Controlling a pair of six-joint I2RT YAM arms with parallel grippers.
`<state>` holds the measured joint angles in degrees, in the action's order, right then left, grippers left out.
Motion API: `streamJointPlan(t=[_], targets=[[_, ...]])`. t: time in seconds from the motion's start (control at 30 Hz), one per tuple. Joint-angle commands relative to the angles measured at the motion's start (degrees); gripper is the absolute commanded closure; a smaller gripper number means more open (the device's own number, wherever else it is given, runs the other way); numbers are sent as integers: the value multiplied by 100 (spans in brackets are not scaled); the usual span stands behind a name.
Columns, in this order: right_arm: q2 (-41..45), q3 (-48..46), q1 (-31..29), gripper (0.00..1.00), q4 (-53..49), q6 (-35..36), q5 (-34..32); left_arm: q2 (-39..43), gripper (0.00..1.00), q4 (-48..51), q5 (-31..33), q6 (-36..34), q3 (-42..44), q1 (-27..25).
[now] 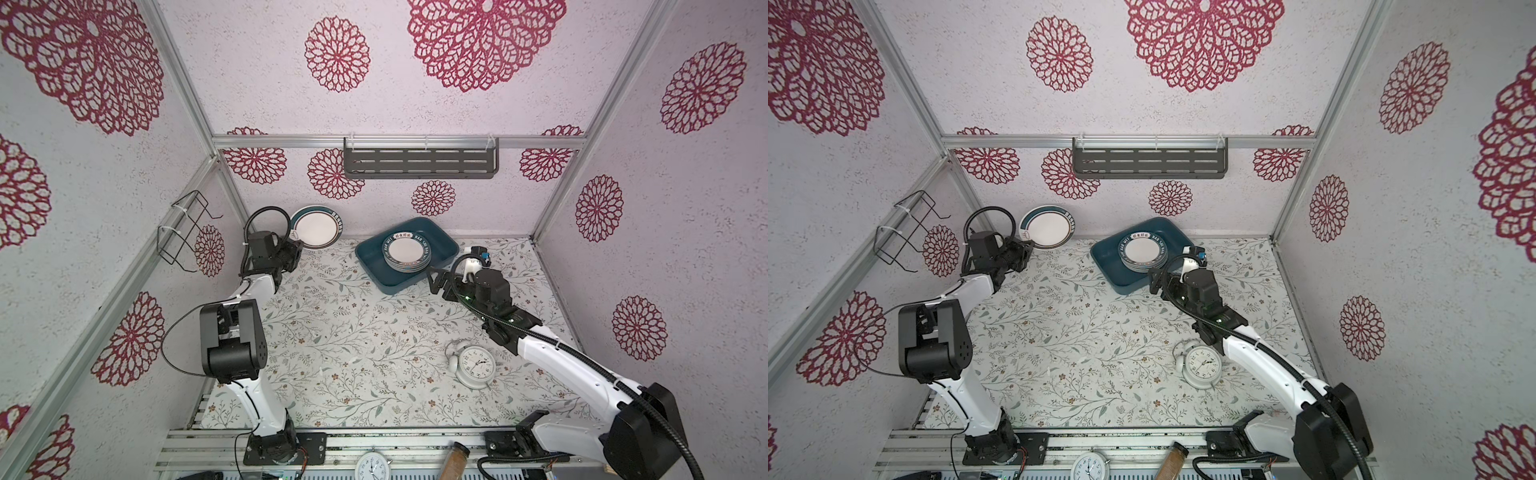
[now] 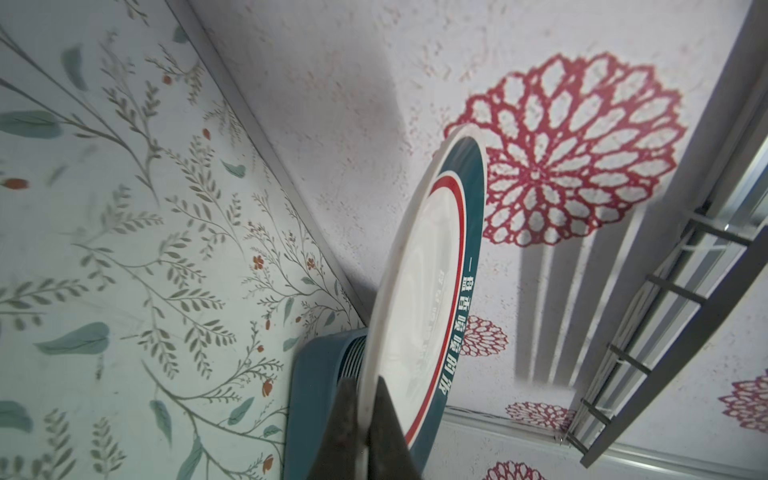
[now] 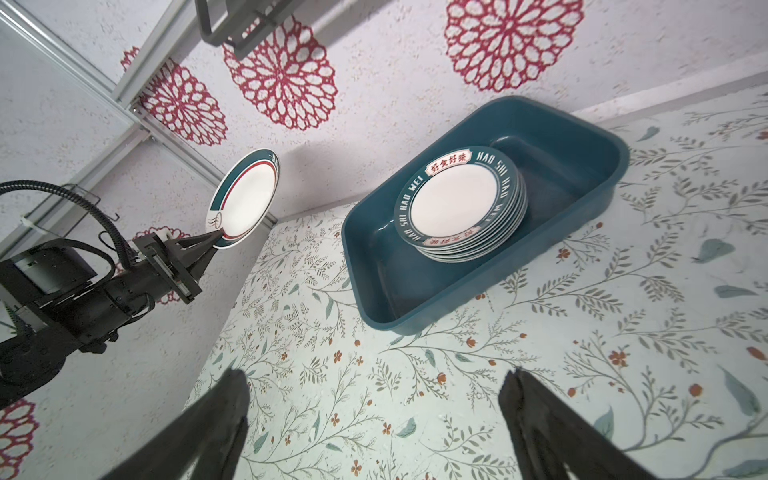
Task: Place the plates into the plastic bin on the countertop
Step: 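Lift the red-and-green-rimmed plate upright with left gripper while right draws back, then lower the red-and-green-rimmed plate into the teal bin against the stack with the left gripper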
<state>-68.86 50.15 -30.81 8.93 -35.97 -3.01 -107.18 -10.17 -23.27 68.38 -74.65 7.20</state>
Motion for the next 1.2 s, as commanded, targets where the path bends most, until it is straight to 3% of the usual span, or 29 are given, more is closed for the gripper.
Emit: streamJointPlan(t=[0.0, 0.57, 1.17], targets=[[331, -62, 246, 1, -16, 46, -76, -69, 100, 49, -45, -175, -316, -319], [1206, -137, 887, 1, -800, 469, -350, -1630, 100, 407, -94, 89, -2209, -1687], [1448, -318, 921, 1, -963, 297, -479, -3112, 100, 811, 88, 258, -3682, -2482]])
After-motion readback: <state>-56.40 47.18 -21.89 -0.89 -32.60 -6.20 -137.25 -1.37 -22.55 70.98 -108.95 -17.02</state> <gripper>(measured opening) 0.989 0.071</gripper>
